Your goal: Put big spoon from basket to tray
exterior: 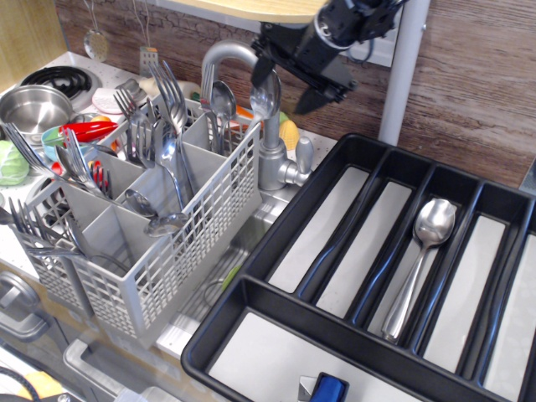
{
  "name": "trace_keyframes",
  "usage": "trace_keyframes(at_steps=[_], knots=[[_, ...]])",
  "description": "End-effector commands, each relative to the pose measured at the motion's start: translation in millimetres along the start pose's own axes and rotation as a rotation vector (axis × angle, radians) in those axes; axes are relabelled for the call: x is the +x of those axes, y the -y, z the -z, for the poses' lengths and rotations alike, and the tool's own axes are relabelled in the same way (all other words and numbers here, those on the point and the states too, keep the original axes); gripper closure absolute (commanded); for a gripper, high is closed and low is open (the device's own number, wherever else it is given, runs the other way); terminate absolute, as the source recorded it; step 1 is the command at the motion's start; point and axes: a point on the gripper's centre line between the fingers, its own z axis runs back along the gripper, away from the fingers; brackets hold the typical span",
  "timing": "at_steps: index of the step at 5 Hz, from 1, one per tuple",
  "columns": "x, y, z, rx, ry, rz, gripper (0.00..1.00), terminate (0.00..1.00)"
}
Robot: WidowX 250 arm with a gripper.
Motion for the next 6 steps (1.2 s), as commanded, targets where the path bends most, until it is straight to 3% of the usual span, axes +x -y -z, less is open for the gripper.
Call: trace_keyframes(at_steps=[1, 3, 4, 5, 6], knots=[[13.9, -8.3, 0.6, 0.033, 0.121, -0.091, 0.00, 0.00], [11.8, -15.2, 18.2, 0.011, 0.166, -0.163, 0.00, 0.00], [11.8, -12.1, 19.6, 0.001, 0.166, -0.178, 1.00, 0.00], [10.0, -11.7, 21.5, -0.008, 0.173, -0.186, 1.00, 0.00], [3.1, -24.6, 5.9, 0.032, 0.168, -0.199, 1.00, 0.00]])
